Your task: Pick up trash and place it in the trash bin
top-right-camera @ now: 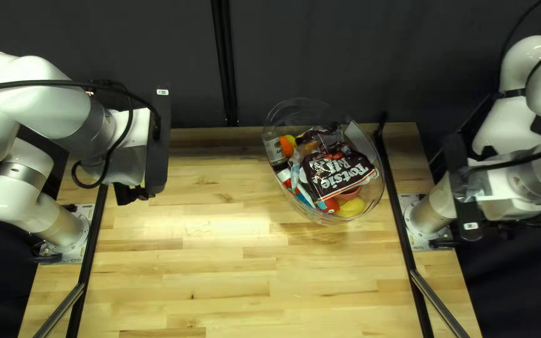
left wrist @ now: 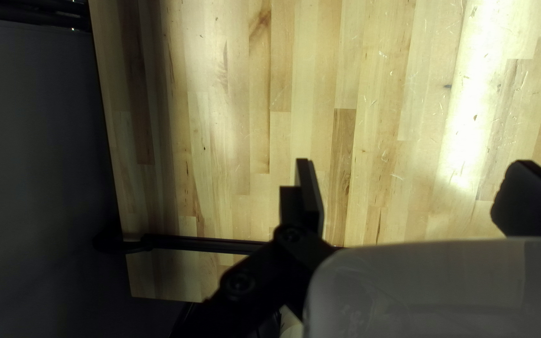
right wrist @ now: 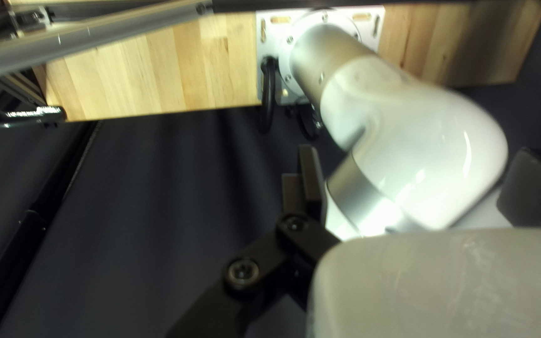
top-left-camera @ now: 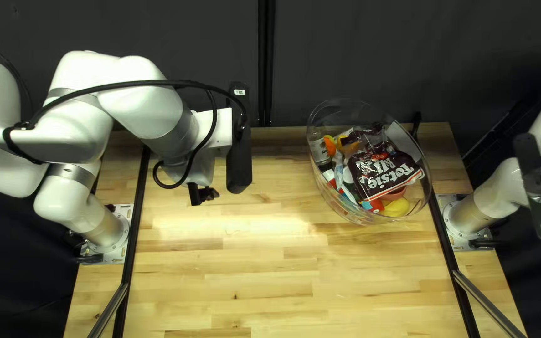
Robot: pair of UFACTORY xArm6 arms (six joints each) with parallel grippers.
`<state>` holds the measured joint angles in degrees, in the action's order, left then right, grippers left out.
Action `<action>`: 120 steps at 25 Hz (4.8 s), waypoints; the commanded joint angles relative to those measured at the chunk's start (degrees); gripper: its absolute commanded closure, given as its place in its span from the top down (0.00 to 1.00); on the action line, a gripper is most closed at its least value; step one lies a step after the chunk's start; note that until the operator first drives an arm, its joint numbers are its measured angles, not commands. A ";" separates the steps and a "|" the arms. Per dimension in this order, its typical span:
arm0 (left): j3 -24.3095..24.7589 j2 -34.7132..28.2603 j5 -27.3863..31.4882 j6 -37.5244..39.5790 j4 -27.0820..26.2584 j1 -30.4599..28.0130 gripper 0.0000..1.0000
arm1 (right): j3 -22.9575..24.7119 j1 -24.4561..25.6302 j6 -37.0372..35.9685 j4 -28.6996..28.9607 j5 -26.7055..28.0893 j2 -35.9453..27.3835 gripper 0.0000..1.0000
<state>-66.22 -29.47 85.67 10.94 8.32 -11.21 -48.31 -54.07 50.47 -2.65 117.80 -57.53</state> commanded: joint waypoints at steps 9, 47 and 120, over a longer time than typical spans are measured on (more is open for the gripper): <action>0.00 0.00 0.00 0.00 0.00 0.00 1.00 | -5.78 20.11 -18.60 -3.47 -8.65 14.03 1.00; 7.67 -4.99 0.21 -6.12 -3.92 8.11 1.00 | -12.03 37.44 -28.90 -2.63 -19.07 22.40 1.00; 6.03 -5.62 5.95 -10.78 -6.17 9.60 1.00 | -11.99 44.03 -37.74 0.56 -27.47 30.13 1.00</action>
<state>-60.19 -35.09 91.62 0.16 2.16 -1.60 -60.29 -10.05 12.73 -2.09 90.33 -27.40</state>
